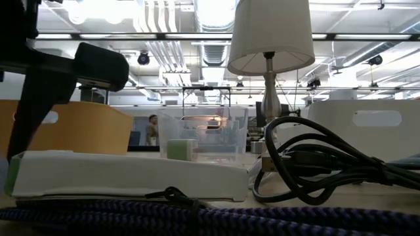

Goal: Pick and place items into bin
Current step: Put the white charger adapter into the transparent bin

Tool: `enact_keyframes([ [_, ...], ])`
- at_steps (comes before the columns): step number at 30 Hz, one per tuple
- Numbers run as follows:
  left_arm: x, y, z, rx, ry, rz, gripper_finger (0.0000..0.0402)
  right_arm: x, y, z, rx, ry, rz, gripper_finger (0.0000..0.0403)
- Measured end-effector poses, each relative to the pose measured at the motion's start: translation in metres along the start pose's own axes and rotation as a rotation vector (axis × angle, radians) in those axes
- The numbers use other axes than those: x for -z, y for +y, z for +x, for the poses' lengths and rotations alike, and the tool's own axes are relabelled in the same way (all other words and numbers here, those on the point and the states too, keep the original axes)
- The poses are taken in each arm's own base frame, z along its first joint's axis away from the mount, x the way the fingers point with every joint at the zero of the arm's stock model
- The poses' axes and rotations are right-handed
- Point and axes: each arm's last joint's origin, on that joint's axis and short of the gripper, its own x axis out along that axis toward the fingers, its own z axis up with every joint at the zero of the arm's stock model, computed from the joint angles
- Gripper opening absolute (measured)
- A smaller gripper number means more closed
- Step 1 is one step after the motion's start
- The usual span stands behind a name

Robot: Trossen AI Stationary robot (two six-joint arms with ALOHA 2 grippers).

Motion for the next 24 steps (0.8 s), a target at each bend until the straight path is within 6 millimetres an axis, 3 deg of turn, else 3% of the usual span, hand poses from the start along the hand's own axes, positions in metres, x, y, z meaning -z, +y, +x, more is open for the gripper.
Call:
enact_keyframes([
  [4, -0.002, 0.004, 0.000, -0.005, -0.026, -0.064, 0.0196, 0.000, 0.001, 0.000, -0.005, -0.004, 0.003, 0.0327],
  [8, -0.004, 0.005, -0.006, -0.005, -0.015, -0.116, 0.0186, 0.000, 0.001, 0.000, -0.006, -0.004, 0.005, 0.0327],
  [16, -0.014, 0.015, -0.073, -0.083, -0.092, -0.252, 0.0184, 0.002, -0.003, 0.000, 0.032, 0.010, 0.166, 0.0327],
  [21, -0.005, 0.057, -0.118, -0.212, -0.187, -0.418, 0.0186, 0.004, -0.006, 0.002, 0.079, 0.001, 0.264, 0.0326],
  [24, 0.012, 0.101, -0.134, -0.289, -0.212, -0.519, 0.0187, 0.005, -0.007, 0.003, 0.092, 0.002, 0.329, 0.0326],
])
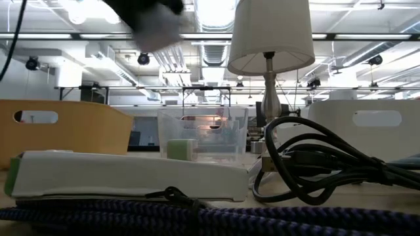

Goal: Pick and place items into bin
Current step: Put the white charger adapter into the transparent bin

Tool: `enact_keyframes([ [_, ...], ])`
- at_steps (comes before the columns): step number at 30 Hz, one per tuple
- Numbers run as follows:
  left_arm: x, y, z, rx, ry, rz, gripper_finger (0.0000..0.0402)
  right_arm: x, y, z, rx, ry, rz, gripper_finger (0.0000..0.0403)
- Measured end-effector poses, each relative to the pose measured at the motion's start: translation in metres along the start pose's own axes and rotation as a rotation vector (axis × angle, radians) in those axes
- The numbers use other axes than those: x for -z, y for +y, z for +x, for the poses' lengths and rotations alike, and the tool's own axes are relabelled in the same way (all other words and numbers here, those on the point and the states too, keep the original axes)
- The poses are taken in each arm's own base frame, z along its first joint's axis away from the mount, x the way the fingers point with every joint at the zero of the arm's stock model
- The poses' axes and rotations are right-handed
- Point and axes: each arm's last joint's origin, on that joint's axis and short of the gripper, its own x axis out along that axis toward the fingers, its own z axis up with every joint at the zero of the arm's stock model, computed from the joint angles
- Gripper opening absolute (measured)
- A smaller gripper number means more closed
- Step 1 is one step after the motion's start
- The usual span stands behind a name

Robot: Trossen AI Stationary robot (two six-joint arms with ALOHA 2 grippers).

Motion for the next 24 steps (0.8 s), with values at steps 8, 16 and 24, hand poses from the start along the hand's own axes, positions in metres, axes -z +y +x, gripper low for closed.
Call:
enact_keyframes([
  [8, 0.017, 0.127, 0.020, -0.170, 0.058, -0.146, 0.0188, 0.001, -0.001, 0.000, 0.011, 0.002, 0.138, 0.0325],
  [16, 0.033, 0.171, 0.052, -0.086, 0.107, -0.219, 0.0189, 0.001, -0.002, 0.001, 0.016, 0.006, 0.208, 0.0325],
  [24, 0.029, 0.159, 0.068, -0.062, 0.129, -0.141, 0.0229, -0.002, -0.003, 0.004, 0.029, 0.010, 0.213, 0.0325],
])
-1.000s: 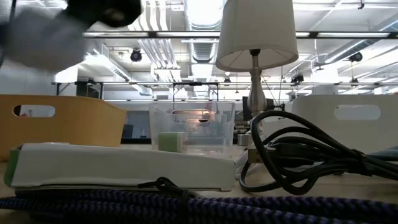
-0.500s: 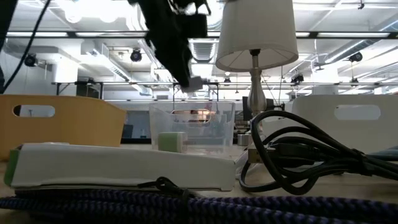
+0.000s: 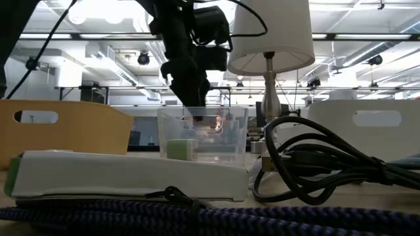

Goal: Pick and place items into bin
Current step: Put the white charger adapter into the transparent bin, then put the light blue charger cable into the yellow bin

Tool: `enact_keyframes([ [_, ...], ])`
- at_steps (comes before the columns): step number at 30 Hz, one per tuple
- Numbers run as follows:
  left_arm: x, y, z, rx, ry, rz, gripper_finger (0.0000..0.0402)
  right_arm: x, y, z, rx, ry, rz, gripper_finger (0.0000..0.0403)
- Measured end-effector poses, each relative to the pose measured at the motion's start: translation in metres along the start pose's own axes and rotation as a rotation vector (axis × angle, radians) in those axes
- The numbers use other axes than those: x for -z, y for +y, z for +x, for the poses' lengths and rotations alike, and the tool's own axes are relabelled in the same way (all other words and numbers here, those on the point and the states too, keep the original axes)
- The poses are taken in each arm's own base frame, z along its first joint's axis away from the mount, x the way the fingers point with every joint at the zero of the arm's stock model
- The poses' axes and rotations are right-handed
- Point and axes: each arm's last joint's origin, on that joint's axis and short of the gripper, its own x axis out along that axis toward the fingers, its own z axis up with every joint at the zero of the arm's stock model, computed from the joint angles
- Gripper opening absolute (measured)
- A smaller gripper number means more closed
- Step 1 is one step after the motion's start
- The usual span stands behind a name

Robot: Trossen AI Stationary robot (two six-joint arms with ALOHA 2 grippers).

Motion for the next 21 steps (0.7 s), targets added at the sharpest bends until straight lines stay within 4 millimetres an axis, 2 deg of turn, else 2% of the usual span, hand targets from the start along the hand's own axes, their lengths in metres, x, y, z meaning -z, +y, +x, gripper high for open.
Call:
enact_keyframes([
  [5, 0.002, -0.003, -0.001, 0.002, 0.025, 0.000, 0.0278, -0.004, -0.001, 0.004, 0.013, 0.002, -0.021, 0.0325],
  [10, 0.011, -0.017, -0.018, 0.032, 0.114, 0.007, 0.0291, -0.008, -0.003, 0.009, 0.032, 0.007, -0.044, 0.0325],
  [12, 0.013, -0.029, -0.034, 0.040, 0.111, 0.023, 0.0291, -0.010, -0.003, 0.011, 0.037, 0.008, -0.048, 0.0325],
  [16, 0.013, -0.056, -0.079, 0.032, -0.007, 0.026, 0.0291, -0.017, -0.003, 0.015, 0.043, 0.012, -0.104, 0.0325],
  [21, 0.020, -0.088, -0.124, -0.065, -0.133, 0.022, 0.0292, -0.027, -0.004, 0.020, 0.046, 0.018, -0.197, 0.0325],
])
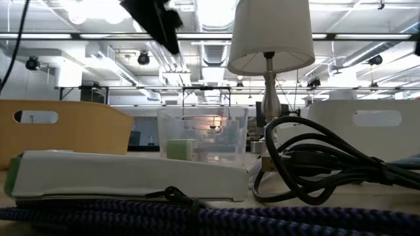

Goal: Pick and place items into bin
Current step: Put the light blue charger cable into the yellow bin

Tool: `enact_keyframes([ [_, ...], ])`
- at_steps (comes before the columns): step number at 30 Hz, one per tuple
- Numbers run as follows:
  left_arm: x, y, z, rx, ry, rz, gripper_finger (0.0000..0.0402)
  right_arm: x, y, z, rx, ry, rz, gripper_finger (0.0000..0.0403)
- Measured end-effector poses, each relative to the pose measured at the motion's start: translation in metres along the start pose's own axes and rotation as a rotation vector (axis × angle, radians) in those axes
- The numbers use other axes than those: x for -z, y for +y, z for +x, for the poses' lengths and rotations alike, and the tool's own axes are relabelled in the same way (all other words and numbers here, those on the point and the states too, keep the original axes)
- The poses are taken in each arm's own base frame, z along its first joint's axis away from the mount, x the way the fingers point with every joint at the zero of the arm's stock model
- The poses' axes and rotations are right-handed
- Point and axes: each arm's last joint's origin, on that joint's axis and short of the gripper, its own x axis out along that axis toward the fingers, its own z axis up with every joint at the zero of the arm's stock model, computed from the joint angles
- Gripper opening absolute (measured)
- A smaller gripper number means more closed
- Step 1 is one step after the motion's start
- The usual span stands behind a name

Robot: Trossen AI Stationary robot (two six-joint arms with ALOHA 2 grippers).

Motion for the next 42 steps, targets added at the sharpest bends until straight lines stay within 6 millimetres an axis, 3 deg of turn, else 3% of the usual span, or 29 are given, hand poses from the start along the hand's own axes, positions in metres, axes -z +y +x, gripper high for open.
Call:
enact_keyframes([
  [7, 0.015, -0.034, -0.039, 0.069, -0.094, -0.041, 0.0292, -0.013, 0.004, 0.006, -0.072, 0.009, -0.073, 0.0325],
  [15, 0.051, -0.084, -0.044, 0.173, -0.030, -0.133, 0.0292, -0.017, 0.014, 0.010, -0.188, 0.000, -0.157, 0.0325],
  [19, 0.063, -0.113, -0.050, 0.205, -0.022, -0.102, 0.0292, -0.011, 0.018, -0.001, -0.193, -0.063, -0.299, 0.0325],
  [23, 0.072, -0.134, -0.047, 0.212, 0.001, -0.105, 0.0292, -0.006, 0.018, 0.001, -0.226, 0.000, -0.391, 0.0325],
  [30, 0.092, -0.149, -0.028, 0.175, 0.073, -0.205, 0.0292, -0.017, 0.014, 0.018, -0.235, 0.058, -0.323, 0.0325],
  [36, 0.090, -0.151, -0.029, 0.197, -0.004, -0.254, 0.0292, -0.031, 0.010, 0.042, -0.266, 0.079, -0.221, 0.0321],
  [42, 0.090, -0.144, -0.036, 0.155, -0.065, -0.273, 0.0292, -0.041, 0.000, 0.064, -0.258, 0.141, -0.199, 0.0266],
])
